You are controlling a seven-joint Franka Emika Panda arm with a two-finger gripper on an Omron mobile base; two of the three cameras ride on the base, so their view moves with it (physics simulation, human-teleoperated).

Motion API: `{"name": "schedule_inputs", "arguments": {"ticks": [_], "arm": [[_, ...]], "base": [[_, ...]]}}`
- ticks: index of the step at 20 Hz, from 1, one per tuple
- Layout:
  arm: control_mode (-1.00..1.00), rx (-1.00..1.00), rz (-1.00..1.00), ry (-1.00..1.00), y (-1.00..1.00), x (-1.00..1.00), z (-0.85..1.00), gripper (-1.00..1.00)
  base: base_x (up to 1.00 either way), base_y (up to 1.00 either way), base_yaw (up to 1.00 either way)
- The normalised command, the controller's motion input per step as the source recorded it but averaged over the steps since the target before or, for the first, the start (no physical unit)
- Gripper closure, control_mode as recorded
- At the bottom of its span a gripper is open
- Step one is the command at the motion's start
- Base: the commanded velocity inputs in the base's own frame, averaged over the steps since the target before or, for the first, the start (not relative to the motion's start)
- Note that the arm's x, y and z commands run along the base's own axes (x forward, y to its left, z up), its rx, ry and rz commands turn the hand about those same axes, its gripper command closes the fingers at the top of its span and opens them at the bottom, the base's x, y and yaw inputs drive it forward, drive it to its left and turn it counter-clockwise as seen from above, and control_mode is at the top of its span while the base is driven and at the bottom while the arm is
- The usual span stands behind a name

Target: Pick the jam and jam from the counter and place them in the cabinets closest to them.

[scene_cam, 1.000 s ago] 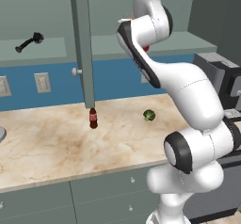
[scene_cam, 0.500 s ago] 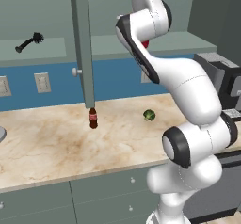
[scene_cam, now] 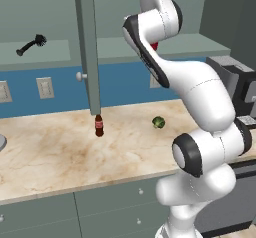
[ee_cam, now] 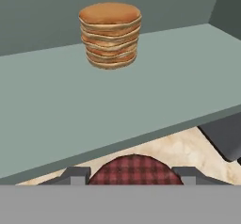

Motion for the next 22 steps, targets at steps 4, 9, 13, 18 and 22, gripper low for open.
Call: {"name": "schedule_inputs", "arguments": {"ticks": [4, 9, 13, 18, 22], "arm": [[-1.0, 0.0, 0.0, 0.0, 0.0, 0.19, -0.13, 1.0], [-1.0, 0.0, 0.0, 0.01, 0.04, 0.45, 0.0, 1.0], [-1.0, 0.0, -0.02, 0.02, 0.11, 0.61, 0.0, 1.0], [-1.0, 0.01, -0.02, 0.04, 0.23, 0.59, 0.0, 1.0], [-1.0, 0.04, -0.02, 0.02, 0.31, 0.57, 0.0, 1.0]], "base": [[0.0, 0.0, 0.0], [0.0, 0.0, 0.0], [0.0, 0.0, 0.0], [0.0, 0.0, 0.0], [0.0, 0.0, 0.0]]}}
